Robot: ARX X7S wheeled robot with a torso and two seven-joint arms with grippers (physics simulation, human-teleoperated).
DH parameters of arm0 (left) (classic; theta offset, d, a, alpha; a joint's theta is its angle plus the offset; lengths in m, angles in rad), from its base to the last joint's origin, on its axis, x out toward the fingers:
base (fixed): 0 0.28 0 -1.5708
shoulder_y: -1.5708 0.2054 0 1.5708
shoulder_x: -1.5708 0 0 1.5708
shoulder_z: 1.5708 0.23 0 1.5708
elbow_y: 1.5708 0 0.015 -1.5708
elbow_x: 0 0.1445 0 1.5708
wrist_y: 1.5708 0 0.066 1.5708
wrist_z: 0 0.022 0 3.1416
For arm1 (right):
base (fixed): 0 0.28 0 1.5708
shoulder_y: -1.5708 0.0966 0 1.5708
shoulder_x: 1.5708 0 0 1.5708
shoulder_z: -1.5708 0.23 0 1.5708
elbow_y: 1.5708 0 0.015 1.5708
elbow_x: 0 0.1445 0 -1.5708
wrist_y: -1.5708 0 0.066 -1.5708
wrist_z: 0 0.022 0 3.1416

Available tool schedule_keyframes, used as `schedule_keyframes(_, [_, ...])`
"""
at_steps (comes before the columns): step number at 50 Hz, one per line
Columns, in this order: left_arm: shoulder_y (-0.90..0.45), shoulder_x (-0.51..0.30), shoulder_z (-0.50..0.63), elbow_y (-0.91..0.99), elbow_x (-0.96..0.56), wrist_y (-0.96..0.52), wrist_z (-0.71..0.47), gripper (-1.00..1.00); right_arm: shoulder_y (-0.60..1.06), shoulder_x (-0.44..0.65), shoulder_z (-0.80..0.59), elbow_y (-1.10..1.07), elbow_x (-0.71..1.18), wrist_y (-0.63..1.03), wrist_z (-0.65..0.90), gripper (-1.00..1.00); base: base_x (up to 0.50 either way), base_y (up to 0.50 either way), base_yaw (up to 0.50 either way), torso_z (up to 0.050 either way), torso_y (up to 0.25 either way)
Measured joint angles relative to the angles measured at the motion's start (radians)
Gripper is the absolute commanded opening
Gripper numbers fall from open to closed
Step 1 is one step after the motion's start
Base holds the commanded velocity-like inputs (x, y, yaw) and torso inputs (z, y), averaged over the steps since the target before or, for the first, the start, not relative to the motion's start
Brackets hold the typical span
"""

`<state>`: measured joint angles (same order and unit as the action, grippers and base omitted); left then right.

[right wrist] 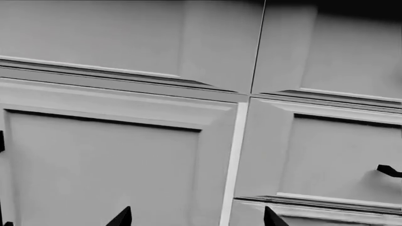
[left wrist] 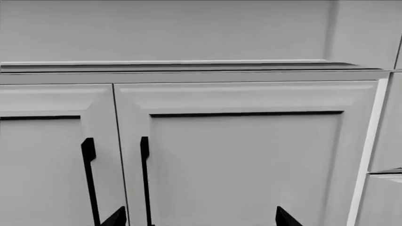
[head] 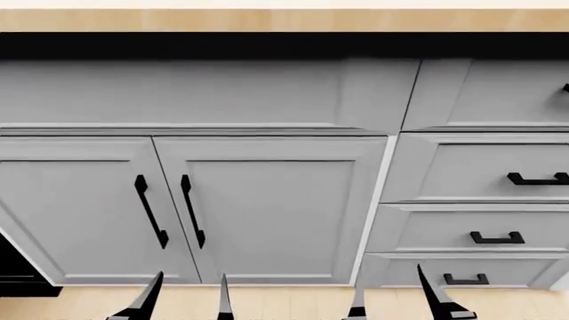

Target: Close the dishwasher door

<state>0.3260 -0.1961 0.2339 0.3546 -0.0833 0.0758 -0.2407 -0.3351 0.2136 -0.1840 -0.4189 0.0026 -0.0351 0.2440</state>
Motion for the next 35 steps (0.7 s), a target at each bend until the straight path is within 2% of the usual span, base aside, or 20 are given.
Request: schedule_keyframes(35, [0.03, -0.039, 0.022, 0.016, -0.035, 0.035, -0.026, 1.0, -0.03, 0.02, -0.031, -0.015, -0.028, -0.004, 0.037, 1.0, 0.0, 0.0, 0.0, -0.05, 0.0])
